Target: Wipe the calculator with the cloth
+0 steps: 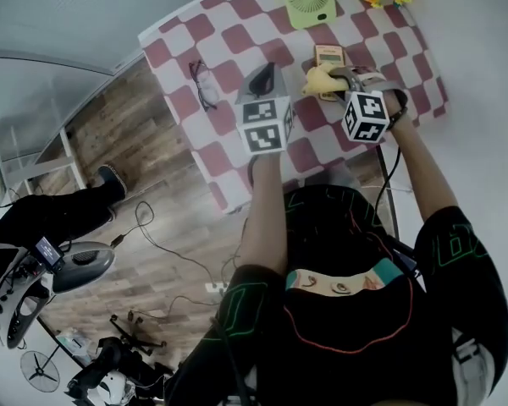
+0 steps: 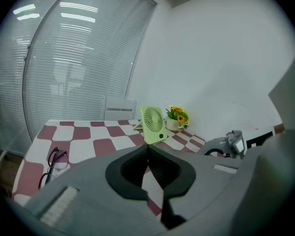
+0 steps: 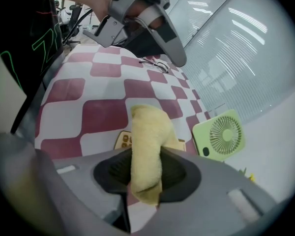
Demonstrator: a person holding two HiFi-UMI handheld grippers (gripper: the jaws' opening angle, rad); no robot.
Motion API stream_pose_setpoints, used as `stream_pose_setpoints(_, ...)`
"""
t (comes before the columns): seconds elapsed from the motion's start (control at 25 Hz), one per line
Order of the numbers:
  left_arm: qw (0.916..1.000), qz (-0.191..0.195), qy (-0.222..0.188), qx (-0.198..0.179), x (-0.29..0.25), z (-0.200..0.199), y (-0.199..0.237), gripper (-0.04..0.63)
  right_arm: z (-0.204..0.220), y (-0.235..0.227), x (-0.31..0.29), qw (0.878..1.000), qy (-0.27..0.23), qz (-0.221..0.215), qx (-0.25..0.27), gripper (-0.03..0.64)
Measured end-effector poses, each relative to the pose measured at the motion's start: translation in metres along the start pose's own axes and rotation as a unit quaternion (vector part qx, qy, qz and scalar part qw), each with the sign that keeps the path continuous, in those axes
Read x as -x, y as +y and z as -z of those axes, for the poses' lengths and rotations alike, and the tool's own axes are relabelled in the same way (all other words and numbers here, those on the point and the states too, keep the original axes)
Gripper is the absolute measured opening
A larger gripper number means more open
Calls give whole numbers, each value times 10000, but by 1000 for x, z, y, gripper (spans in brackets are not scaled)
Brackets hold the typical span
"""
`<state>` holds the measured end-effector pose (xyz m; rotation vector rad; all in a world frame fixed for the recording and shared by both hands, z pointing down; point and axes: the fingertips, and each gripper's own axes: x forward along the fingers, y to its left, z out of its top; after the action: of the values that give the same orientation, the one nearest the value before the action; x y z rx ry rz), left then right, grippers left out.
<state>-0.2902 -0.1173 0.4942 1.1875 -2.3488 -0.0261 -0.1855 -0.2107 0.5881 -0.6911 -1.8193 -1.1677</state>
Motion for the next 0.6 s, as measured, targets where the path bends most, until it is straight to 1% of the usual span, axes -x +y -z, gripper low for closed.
stream_pose_setpoints(0.28,9997,124,-141,-134,6,-10,-4,11,-5,26,13,9997,16,-121,-224,121)
stream_pose_setpoints(0.4,9995,158,-203,-164,9,-14,-6,11,-7,38,17,9992,-15,-275,-297,121)
stream_pose_setpoints(0.48,9994,191,-246,-148,10,-19,-6,11,-10,43,20,9981,-79,-469,-390,121)
stream_pose_setpoints(0.52,9993,221,-273,-111,10,-22,-7,11,-12,44,22,9969,-133,-586,-503,121)
stream_pose_setpoints(0.6,9989,296,-375,-13,10,-30,-10,11,-18,44,30,9921,-325,-778,-925,123)
